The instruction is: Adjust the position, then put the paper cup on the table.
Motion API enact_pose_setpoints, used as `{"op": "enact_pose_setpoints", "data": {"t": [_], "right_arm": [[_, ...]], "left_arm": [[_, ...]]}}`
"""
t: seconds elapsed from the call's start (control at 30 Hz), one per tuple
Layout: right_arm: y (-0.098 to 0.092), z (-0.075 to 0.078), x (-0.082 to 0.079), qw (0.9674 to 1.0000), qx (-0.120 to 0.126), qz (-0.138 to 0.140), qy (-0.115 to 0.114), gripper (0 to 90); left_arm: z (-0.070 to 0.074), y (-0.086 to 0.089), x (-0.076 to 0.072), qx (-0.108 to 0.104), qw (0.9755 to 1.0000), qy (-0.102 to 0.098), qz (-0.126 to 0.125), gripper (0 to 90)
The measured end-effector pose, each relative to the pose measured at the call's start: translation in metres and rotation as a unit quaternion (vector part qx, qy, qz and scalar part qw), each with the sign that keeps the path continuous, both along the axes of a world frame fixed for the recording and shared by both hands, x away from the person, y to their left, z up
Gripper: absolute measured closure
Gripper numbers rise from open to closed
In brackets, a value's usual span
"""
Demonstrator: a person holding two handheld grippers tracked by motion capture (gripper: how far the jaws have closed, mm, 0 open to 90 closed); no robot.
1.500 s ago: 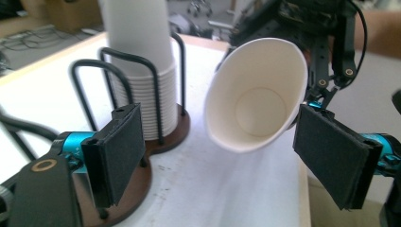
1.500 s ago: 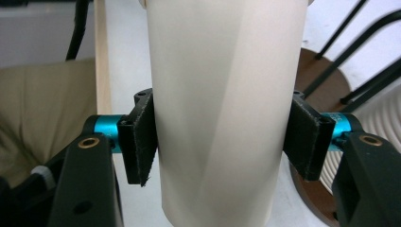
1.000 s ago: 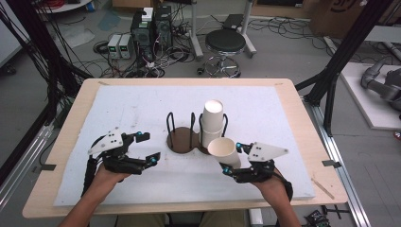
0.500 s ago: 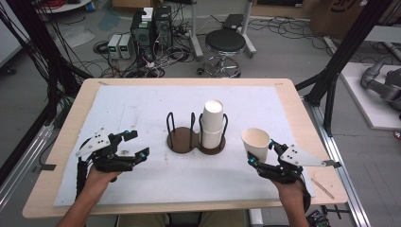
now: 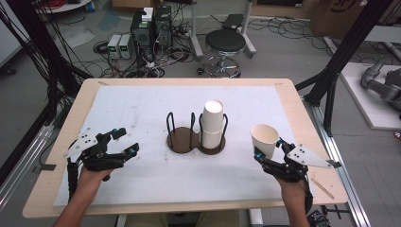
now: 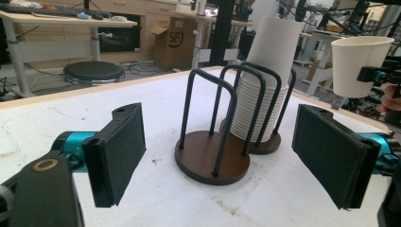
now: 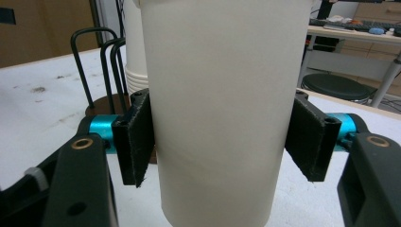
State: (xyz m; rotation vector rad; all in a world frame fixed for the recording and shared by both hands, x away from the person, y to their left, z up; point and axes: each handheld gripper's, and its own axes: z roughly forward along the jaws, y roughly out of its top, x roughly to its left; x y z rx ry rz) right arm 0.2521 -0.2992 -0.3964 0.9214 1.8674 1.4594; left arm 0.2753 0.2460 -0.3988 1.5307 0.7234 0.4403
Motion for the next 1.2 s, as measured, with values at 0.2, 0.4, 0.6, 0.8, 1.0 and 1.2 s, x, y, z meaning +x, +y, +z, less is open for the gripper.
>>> {"op": "enact_pose_setpoints", "data": {"t": [0.2, 0.4, 0.6, 0.8, 1.0, 1.2], "right_arm": [[-0.001, -0.001, -0.001, 1.0000, -0.001, -0.002, 0.003, 33.2], [-0.001, -0.003, 0.005, 0.9999, -0.003, -0.013, 0.006, 33.1], [0.002, -0.005, 0.019, 0.9991, -0.013, -0.040, 0.005, 33.1], [0.009, -0.008, 0.041, 0.9974, -0.023, -0.067, 0.011, 33.1], [0.024, -0.019, 0.066, 0.9951, -0.027, -0.092, 0.025, 33.1], [0.031, -0.034, 0.083, 0.9918, -0.026, -0.115, 0.048, 33.1]], "left_arm": [[-0.001, 0.003, -0.004, -0.001, 1.0000, -0.003, 0.007, 18.0], [-0.002, 0.006, -0.005, 0.005, 0.9999, -0.001, 0.009, 18.1], [-0.003, 0.006, -0.001, 0.010, 0.9999, 0.001, 0.007, 18.1], [-0.007, 0.006, 0.002, 0.011, 0.9999, 0.003, 0.007, 18.2], [-0.012, 0.007, 0.001, 0.017, 0.9998, 0.006, 0.006, 18.4], [-0.017, 0.008, 0.000, 0.019, 0.9997, 0.013, 0.006, 18.6]]}}
